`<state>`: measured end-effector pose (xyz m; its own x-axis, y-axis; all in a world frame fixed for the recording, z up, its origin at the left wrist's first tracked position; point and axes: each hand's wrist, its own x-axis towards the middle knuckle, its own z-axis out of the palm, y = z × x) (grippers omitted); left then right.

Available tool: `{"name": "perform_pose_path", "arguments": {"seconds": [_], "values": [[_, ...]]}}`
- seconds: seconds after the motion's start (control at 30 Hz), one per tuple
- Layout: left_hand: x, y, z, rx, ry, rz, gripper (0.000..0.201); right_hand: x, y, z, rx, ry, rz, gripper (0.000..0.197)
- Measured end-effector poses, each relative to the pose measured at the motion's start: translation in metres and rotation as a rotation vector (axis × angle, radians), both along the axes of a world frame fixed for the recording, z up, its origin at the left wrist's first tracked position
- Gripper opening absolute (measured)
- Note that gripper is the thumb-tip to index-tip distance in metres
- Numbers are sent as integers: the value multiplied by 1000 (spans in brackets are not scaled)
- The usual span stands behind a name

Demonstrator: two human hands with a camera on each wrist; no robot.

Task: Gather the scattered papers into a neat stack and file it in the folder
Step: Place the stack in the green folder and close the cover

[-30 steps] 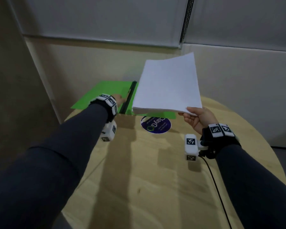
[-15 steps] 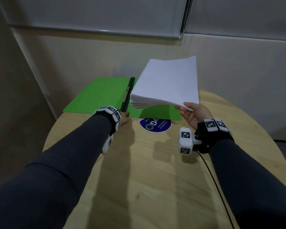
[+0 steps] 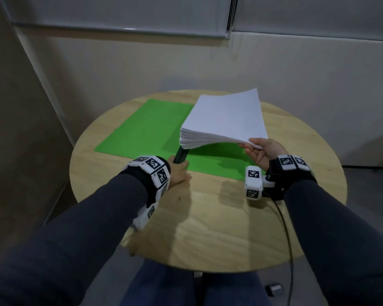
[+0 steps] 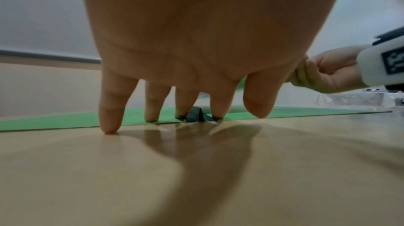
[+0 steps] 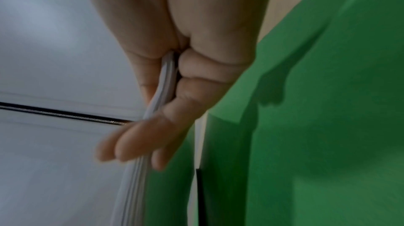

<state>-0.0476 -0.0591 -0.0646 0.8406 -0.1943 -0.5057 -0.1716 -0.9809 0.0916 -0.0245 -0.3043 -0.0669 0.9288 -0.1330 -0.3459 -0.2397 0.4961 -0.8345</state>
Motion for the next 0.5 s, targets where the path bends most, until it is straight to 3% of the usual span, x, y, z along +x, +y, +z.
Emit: {"name": "perform_pose_path", "arguments": {"seconds": [0.17,0.37,0.43,0.5], "values": [[-10,-1,1,2,-3,-21,52,-24,-13,-12,-117,166,62,9],[-12,-3,4,63,9,10,55,-24,-19,-13,-321,297,80,34],[-7,-2,11,-2,31,-20,52,-23,-22,-13,-370,323,100,43],[6,8,20,-145,36,90,46,-23,-23,-11,-406,345,132,43]]}}
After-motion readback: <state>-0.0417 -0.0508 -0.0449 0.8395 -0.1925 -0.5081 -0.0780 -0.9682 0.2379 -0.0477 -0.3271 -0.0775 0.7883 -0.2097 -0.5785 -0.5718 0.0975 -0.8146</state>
